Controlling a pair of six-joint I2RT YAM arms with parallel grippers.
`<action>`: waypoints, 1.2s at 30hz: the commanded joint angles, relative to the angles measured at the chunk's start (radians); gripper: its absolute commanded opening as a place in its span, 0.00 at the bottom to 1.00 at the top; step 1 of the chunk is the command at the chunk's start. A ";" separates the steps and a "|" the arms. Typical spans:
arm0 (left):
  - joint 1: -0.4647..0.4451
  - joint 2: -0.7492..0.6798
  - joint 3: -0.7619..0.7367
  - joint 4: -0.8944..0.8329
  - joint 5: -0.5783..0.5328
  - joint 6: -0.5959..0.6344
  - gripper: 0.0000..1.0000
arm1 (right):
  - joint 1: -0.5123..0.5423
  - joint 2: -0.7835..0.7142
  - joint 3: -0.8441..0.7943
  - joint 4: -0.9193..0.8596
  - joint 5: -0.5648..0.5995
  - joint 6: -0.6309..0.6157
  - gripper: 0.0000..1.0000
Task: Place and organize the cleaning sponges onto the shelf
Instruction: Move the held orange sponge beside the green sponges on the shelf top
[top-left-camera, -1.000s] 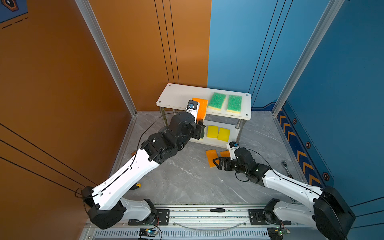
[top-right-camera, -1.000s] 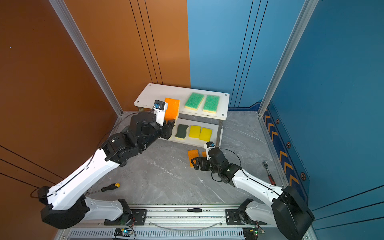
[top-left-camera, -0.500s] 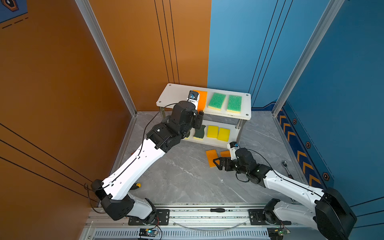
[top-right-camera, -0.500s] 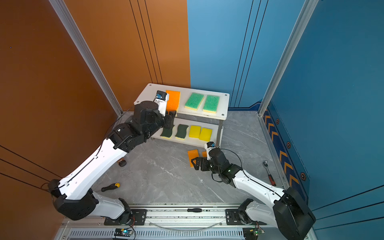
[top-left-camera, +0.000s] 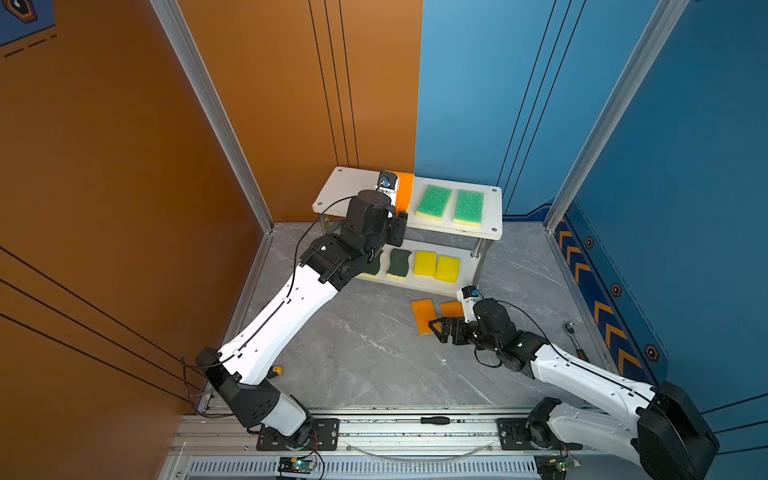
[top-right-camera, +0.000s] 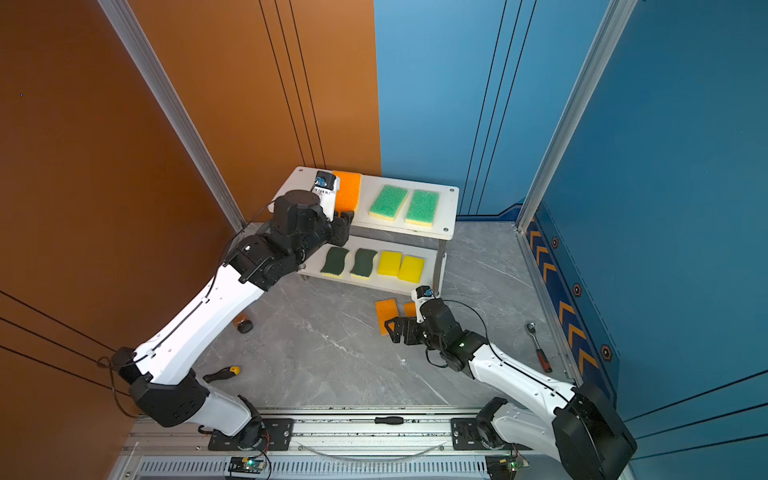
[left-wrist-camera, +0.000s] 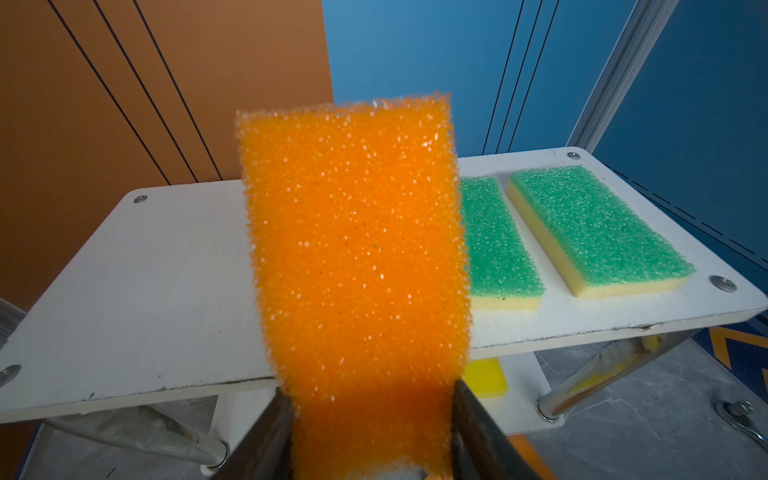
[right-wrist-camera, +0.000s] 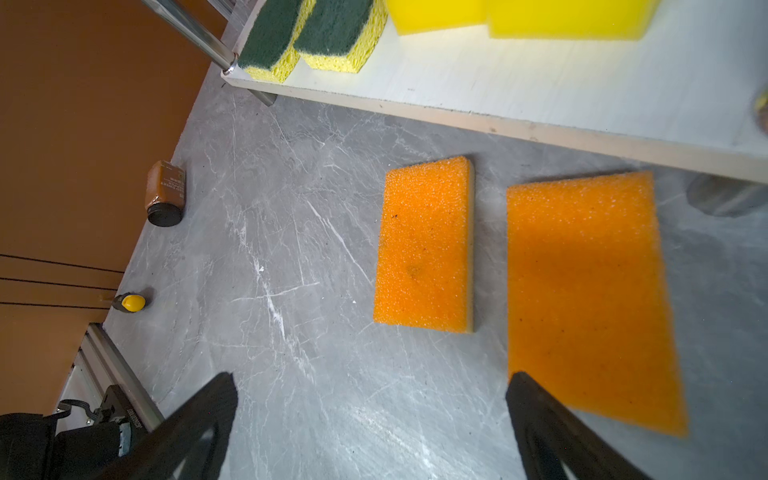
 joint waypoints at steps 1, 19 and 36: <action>0.023 0.020 0.045 0.016 0.032 0.015 0.54 | -0.006 -0.022 -0.016 -0.028 0.027 0.013 1.00; 0.074 0.100 0.088 0.052 0.064 0.024 0.55 | -0.009 -0.018 -0.017 -0.030 0.026 0.013 1.00; 0.098 0.173 0.130 0.077 0.077 0.027 0.56 | -0.016 -0.015 -0.019 -0.029 0.023 0.013 1.00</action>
